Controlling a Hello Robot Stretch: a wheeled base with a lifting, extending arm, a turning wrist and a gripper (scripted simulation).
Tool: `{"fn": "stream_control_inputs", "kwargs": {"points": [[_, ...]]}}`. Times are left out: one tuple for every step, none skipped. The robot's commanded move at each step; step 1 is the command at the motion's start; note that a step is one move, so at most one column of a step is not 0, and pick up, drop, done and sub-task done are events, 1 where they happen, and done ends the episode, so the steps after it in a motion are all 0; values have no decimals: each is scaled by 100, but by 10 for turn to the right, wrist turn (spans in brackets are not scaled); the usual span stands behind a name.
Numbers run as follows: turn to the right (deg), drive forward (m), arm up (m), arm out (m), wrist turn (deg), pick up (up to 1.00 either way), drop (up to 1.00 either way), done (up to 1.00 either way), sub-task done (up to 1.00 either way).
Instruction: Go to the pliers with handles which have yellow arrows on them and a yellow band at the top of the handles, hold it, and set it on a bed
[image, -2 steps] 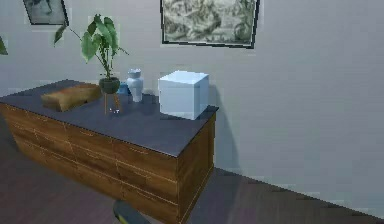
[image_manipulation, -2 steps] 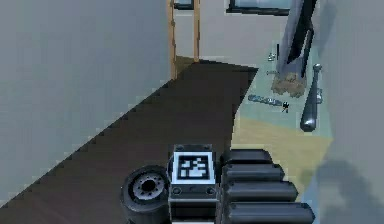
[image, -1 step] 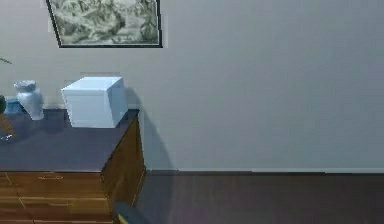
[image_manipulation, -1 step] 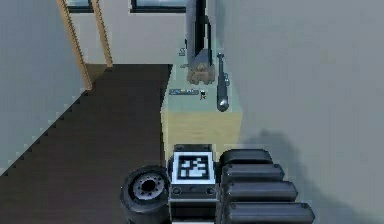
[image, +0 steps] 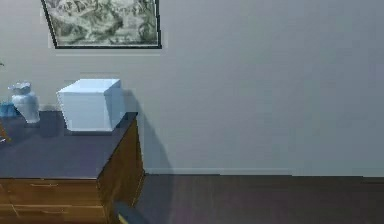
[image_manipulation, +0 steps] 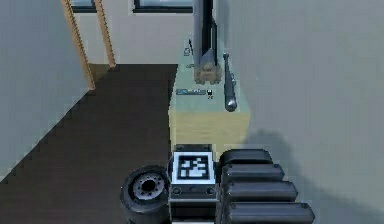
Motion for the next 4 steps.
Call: {"fn": "stream_control_inputs", "kwargs": {"points": [[-450, 0, 0, 0, 0, 0, 0, 0, 0], [-420, 0, 0, 0, 0, 0, 0, 0, 0], [0, 100, 0, 0, 0, 0, 0, 0, 0], [0, 100, 0, 0, 0, 0, 0, 0, 0]]}}
